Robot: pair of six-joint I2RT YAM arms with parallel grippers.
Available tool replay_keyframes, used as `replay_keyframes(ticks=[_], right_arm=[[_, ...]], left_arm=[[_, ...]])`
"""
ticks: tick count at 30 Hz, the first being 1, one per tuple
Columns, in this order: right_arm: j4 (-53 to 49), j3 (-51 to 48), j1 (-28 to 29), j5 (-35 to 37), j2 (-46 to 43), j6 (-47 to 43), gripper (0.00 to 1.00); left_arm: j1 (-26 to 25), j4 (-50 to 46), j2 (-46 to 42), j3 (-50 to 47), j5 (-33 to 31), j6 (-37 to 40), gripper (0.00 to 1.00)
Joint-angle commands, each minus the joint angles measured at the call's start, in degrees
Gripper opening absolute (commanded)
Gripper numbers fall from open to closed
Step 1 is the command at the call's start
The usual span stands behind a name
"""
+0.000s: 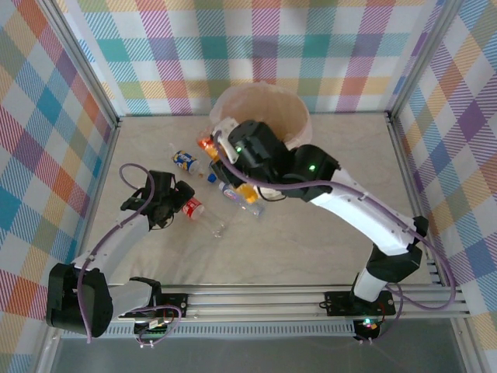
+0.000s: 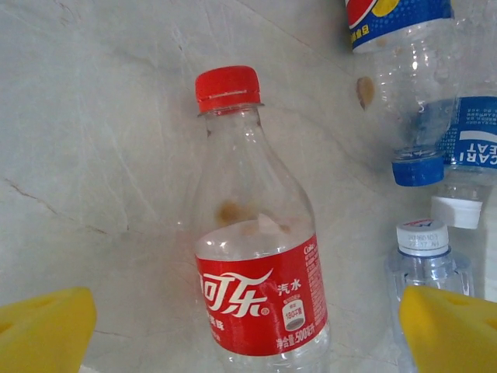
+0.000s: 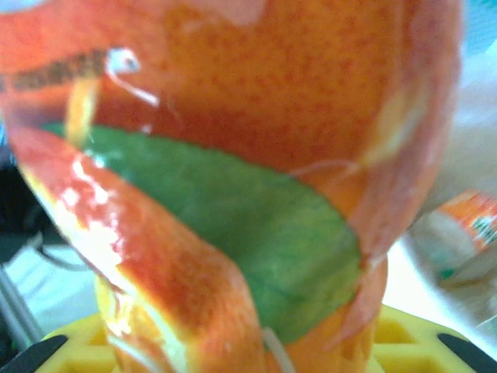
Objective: Put the plastic bottles in the bin
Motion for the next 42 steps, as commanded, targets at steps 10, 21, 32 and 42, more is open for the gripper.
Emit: replay_keyframes(ticks=[10,21,32,42], right_arm=[[5.6,21.7,-12.8,2.5,9.9,-5.9,0.33],[3.0,26.8,-24.2,-5.7,18.8,0.9,0.35],[-1.5,26.8,-28.0,-14.7,25.2,5.7,0.38],[-5.0,22.6,-27.9,-19.0,25.8,7.8,0.45]], left_arm=[[0.7,2.1,0.7,-1.7,2.0,-1.3,1.0],[0.7,2.8,1.2,-1.8,2.3,-1.6,1.0],[0.7,2.8,2.0,-1.4,2.5,-1.5,1.0],[0.7,2.4,2.6,-0.9,2.2,-1.2,1.0]])
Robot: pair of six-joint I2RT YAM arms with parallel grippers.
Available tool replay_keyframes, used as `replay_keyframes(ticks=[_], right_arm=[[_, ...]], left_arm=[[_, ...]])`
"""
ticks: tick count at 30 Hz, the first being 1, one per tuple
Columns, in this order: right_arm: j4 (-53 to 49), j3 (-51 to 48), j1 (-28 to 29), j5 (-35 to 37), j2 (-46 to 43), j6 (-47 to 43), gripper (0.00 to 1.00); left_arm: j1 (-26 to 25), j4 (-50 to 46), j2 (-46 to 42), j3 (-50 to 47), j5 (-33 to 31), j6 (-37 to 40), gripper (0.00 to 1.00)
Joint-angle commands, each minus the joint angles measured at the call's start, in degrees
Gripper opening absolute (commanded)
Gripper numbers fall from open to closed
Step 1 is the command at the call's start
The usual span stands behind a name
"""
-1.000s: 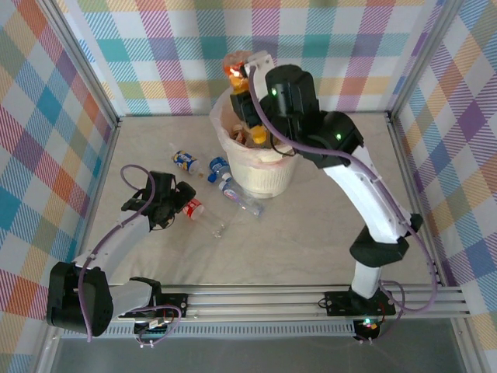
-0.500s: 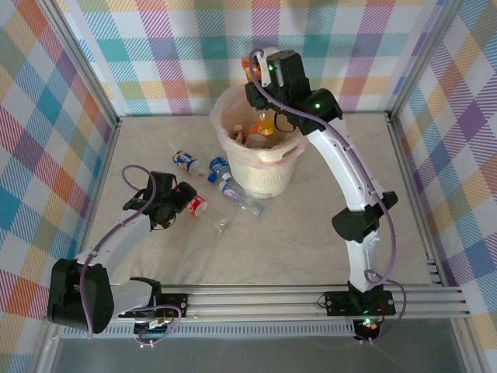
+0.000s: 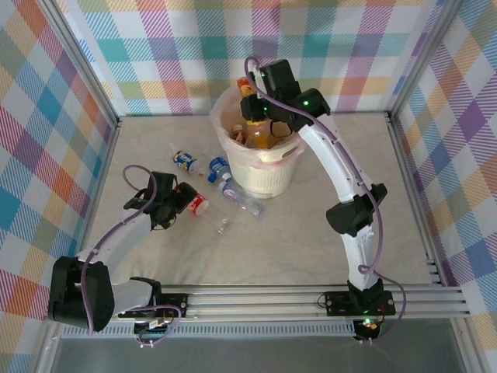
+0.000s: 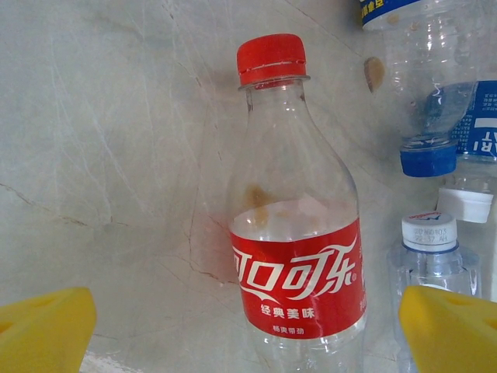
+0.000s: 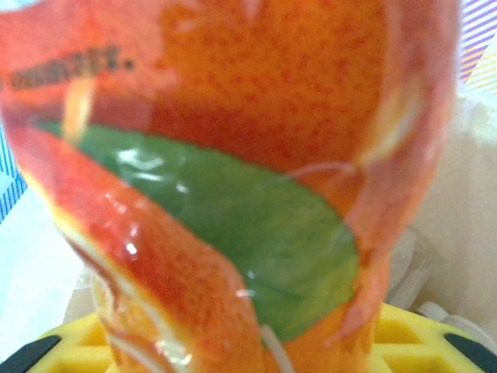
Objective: Put the plastic bottles in the bin
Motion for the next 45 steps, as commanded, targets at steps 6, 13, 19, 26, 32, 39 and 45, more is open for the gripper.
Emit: replay_keyframes(ticks=[6,13,19,26,32,39,45], right_arm=[[-2.1,-4.6,0.2,-3.9,-0.4,1.9,0.49],[-2.4,-6.5,0.2,-4.3,-1.3,2.4,0.62],[-2.6,-7.4,0.3,-4.6,-2.6,2.5,0.76],[-2.5,-7.3,0.2,-4.5,-5.1,2.4,0.9],[-2.2,-7.3,0.2,-3.9,-7.9,2.7,1.0],[-5.2,-7.3,0.3,2.9,-9.4,4.2,1.0],[-9.3,-7.4,0.2,9.9,-8.6,5.2,1.0]], left_arm=[[0.7,-0.3,0.5,0.3,0.0,0.0,1.0],[0.7,-0.6,0.3,0.5,0.0,0.1,1.0],[0.7,-0.9,0.1,0.7,0.0,0.2,1.0],[0.6,-1.1,0.1,1.1,0.0,0.7,1.0],[0.3,-1.5,0.1,1.6,-0.4,1.3,1.0],[-0.7,-1.4,0.4,2.0,-0.8,1.7,1.0],[-1.9,-1.0,1.1,2.3,-0.9,1.6,1.0]])
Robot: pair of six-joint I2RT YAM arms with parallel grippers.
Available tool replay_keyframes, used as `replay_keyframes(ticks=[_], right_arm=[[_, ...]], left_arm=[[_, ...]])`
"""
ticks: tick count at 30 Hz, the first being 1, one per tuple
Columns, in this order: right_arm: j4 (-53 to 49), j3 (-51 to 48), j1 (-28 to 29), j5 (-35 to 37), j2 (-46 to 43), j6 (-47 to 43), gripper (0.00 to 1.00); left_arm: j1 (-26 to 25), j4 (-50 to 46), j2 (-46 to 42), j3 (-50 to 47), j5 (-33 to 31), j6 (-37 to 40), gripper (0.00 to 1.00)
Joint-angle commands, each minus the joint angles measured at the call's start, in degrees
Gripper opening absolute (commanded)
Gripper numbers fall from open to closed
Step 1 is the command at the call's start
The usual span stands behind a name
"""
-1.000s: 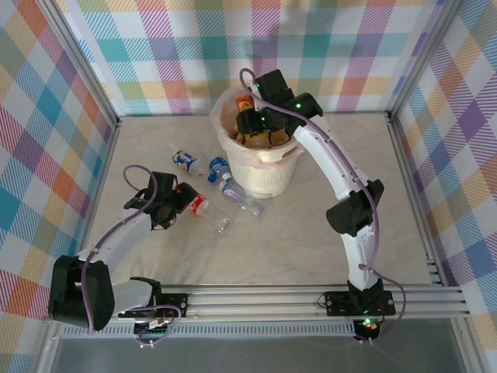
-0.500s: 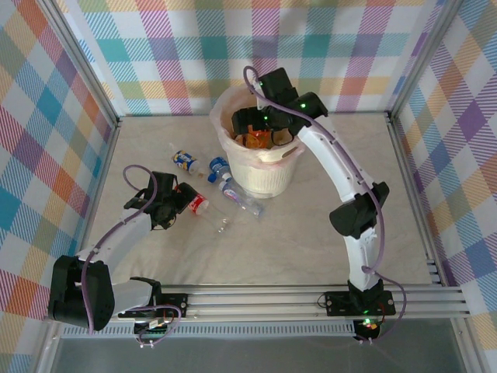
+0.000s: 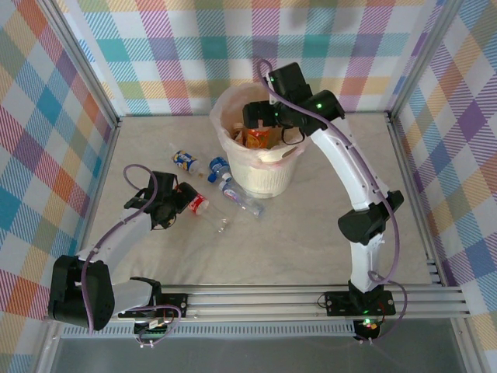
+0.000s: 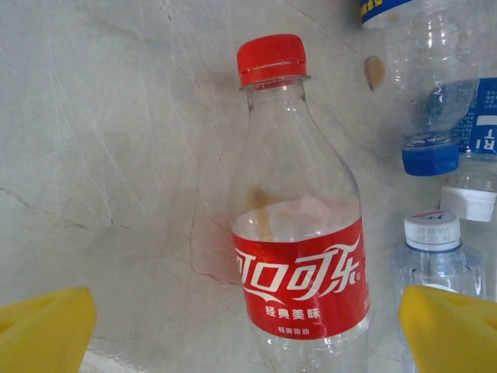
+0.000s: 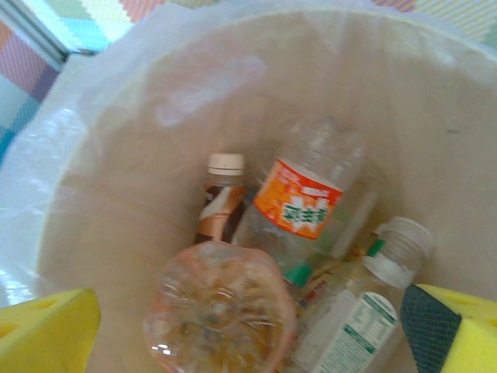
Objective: Put the plastic bottles in the bin
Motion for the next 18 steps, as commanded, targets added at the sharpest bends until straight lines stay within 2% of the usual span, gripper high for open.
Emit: replay_keyframes(ticks=[1,18], right_arm=[[-3.7,-0.1,0.3,4.6,0.0,0.9,1.0],[-7.6,-1.5,0.3,9.9,4.5,2.0,1.0]], left_arm=[[-1.2,-0.9,0.9,2.1,-0.7,0.8,1.0],[-4.6,0.0,5.5,3.0,-1.5,-0.5,1.0]])
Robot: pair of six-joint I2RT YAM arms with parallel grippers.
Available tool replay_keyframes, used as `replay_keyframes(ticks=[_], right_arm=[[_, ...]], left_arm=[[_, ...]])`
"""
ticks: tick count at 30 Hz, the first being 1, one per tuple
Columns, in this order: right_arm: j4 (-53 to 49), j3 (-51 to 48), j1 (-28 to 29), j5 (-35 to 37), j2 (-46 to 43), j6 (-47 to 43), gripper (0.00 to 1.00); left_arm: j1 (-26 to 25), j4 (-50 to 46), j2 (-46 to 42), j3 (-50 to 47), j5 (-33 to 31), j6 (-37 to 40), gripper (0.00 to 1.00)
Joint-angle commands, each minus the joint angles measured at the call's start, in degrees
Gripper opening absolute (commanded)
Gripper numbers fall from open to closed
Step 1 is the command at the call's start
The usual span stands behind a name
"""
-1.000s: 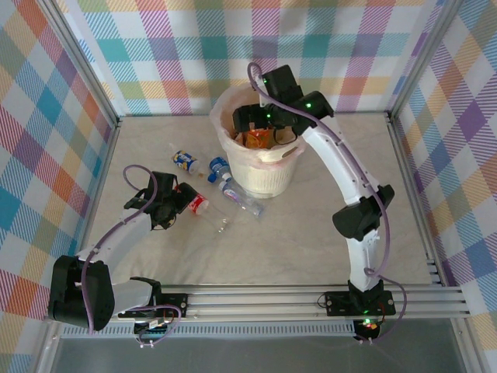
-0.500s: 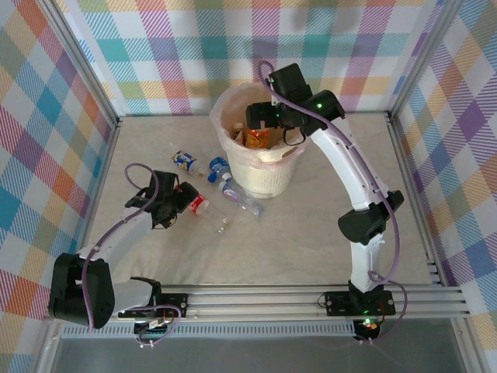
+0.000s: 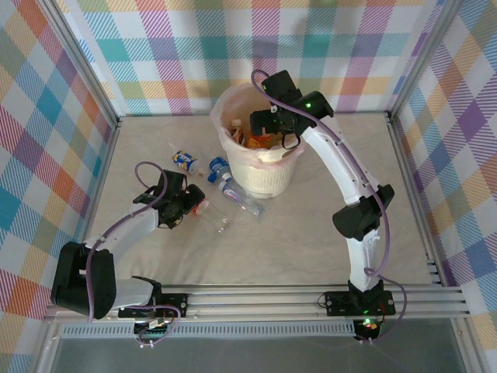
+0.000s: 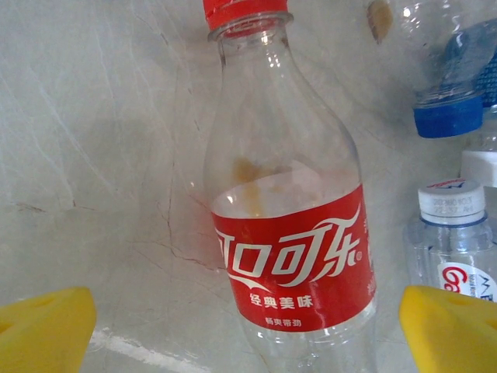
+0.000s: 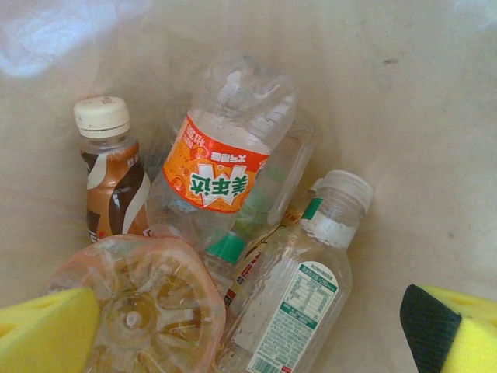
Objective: Put the plastic bottles in the bin
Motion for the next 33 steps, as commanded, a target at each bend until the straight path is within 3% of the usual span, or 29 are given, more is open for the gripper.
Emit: replay_keyframes(ticks=[1,17,28,33], right_arm=[[-2.3,-1.0,0.3,2.2,0.8,0.1,1.0],[-0.4,2.7,0.3,0.4,-6.3,-1.9,1.0],[4.6,-9.4,0.3,2.1,-18.4,-0.3,1.0],[10.0,-19.0,0.3,3.3,-26.4,0.8,1.0]], left_arm=[[-0.8,-0.1,1.2,1.7,-1.3,-0.6,1.0],[-1.4,2.8,7.7,2.8,-1.6,-0.6,1.0],[-1.6,3.5,15.3,6.3,-1.3,0.3,1.0],[-1.7,3.7,17.4,6.3,-1.7,-0.1,0.94]])
